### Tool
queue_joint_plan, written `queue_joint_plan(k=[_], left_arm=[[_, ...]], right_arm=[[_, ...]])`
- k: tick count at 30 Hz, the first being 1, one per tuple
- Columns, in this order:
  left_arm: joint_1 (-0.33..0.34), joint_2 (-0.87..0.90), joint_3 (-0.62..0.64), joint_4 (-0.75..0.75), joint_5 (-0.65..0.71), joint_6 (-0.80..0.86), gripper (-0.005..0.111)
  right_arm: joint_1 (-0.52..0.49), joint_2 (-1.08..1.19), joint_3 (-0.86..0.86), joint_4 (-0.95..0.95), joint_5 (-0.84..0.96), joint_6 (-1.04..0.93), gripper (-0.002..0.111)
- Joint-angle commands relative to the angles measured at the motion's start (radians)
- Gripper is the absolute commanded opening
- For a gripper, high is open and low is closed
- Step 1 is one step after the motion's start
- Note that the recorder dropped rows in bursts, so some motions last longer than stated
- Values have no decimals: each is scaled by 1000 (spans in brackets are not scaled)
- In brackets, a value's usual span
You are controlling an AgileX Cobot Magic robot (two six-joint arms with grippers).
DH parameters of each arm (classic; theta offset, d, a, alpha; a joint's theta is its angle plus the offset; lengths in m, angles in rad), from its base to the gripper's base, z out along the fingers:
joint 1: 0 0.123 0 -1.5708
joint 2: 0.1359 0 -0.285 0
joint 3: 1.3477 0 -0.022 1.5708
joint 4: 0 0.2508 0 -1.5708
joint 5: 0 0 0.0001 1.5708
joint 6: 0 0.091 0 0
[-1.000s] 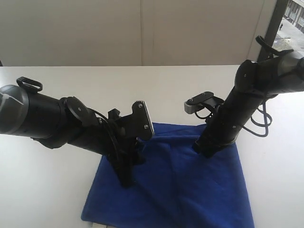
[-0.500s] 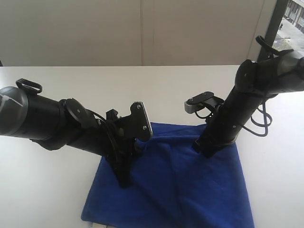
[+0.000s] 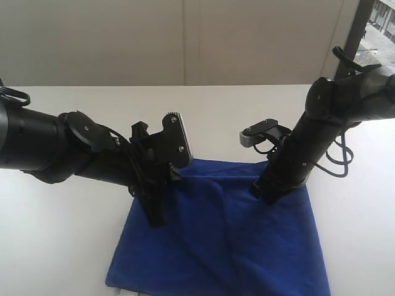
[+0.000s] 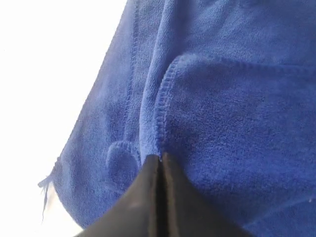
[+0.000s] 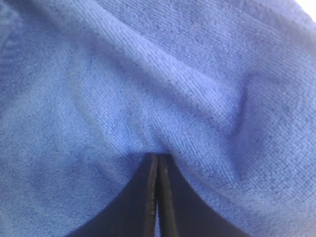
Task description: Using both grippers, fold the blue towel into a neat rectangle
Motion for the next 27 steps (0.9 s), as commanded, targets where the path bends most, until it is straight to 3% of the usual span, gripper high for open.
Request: queue_joint_plan(k=[1, 9, 17, 19, 20, 24, 27], left_arm=[[16, -28, 49, -9, 15, 30, 0], [16, -57, 164, -9, -16, 108, 0], [16, -65, 184, -6, -137, 192, 3], [16, -65, 184, -6, -128, 213, 18], [16, -65, 184, -16, -126, 213, 34], [13, -70, 184, -129, -200, 213, 72], [11, -147, 182, -185, -100, 198, 75]], right_arm=[[-6, 16, 0, -3, 0, -2, 0], [-6, 16, 0, -3, 5, -2, 0], [-6, 16, 0, -3, 6, -2, 0], [-6, 16, 0, -3, 6, -2, 0], [-6, 16, 0, -3, 6, -2, 0], [-6, 16, 0, -3, 10, -2, 0], [-6, 16, 0, -3, 3, -2, 0]])
